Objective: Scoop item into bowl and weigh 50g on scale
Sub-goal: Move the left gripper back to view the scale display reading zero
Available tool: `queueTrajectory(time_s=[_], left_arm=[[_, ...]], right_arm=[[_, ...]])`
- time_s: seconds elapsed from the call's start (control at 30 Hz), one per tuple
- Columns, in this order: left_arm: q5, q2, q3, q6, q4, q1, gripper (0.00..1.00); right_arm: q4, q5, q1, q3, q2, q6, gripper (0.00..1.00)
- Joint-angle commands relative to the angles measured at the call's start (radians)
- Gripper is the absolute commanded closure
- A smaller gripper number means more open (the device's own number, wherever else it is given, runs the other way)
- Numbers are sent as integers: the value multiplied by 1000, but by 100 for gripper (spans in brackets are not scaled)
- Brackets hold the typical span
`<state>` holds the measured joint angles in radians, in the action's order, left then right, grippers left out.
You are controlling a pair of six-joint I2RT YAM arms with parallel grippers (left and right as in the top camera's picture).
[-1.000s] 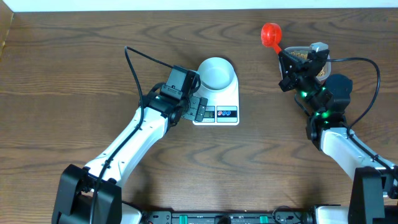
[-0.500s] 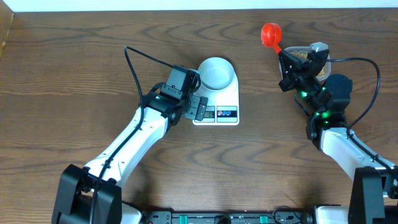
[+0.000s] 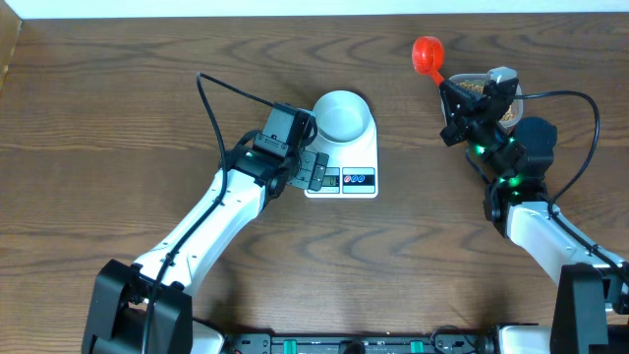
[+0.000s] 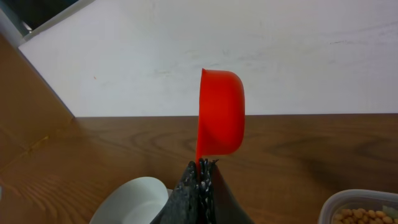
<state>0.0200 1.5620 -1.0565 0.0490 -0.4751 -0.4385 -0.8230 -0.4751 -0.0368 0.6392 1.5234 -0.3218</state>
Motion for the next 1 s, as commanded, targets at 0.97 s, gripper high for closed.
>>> queueTrajectory(time_s=[0.97], left_arm=[[-20, -16, -14, -21, -3, 4, 5]], right_arm=[[-3, -3, -4, 19, 3, 23, 99]])
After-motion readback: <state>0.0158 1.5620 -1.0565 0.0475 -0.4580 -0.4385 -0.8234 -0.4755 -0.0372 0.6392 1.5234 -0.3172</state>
